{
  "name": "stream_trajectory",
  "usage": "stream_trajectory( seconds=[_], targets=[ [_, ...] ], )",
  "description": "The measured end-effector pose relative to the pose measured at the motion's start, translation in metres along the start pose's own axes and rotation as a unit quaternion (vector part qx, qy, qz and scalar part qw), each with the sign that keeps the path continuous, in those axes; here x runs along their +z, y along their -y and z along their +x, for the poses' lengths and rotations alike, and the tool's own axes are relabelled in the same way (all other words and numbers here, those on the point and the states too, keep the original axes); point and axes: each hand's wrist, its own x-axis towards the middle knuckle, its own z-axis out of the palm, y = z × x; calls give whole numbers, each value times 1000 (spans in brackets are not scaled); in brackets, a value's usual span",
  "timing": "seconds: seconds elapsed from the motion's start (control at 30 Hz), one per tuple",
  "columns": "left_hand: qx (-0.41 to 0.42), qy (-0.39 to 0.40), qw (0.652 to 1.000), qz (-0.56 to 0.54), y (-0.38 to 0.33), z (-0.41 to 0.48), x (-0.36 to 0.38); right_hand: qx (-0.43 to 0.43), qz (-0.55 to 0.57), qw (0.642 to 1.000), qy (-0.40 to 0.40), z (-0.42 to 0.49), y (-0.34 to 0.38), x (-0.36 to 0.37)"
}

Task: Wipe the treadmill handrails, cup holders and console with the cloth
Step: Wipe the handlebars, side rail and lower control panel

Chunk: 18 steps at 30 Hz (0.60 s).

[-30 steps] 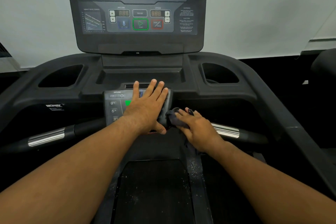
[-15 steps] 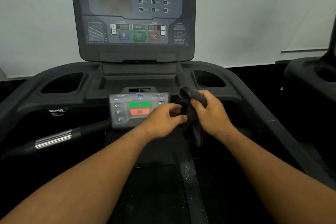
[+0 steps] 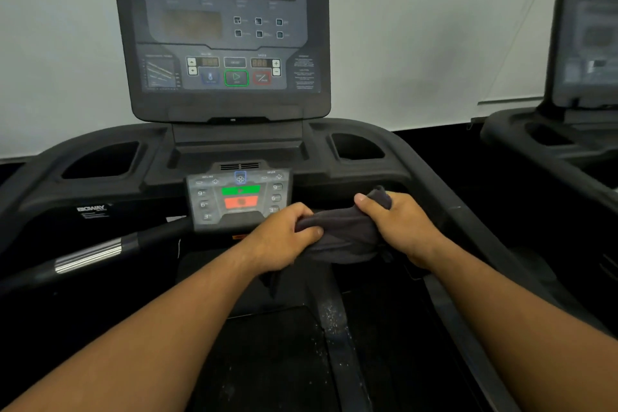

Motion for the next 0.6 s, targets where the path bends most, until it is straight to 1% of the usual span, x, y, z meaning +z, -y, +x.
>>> stream_trajectory(
  seconds=[0.07,0.13,0.2,0.3,0.37,0.4,0.47,0.53,0.6],
  targets=[
    [31,-11,999,42,-9,-7,1,23,-19,999,20,-8,-7,-10],
    [41,-9,997,58,-16,-12,8,11,-41,999,25,-23,-12,-25],
    [48,-11,996,81,-24,-17,16,-17,-21,999,36,-39,-14,-43],
    [52,-19,992,111,-36,-22,32,-34,25,996,80,-62,-20,-76],
    [51,-41,983,173,-44,-24,44,-30,-9,995,96,-70,-26,-95],
    [51,-61,974,211,-48,-24,50,-31,-41,995,90,-73,-29,-103],
    [49,-106,961,251,-57,-25,64,-41,-95,994,41,-76,-37,-114],
    [42,-130,963,232,-66,-29,79,-45,-90,995,2,-78,-41,-122],
    [29,-133,967,217,-71,-37,95,-39,-75,996,9,-83,-44,-129]
  ],
)
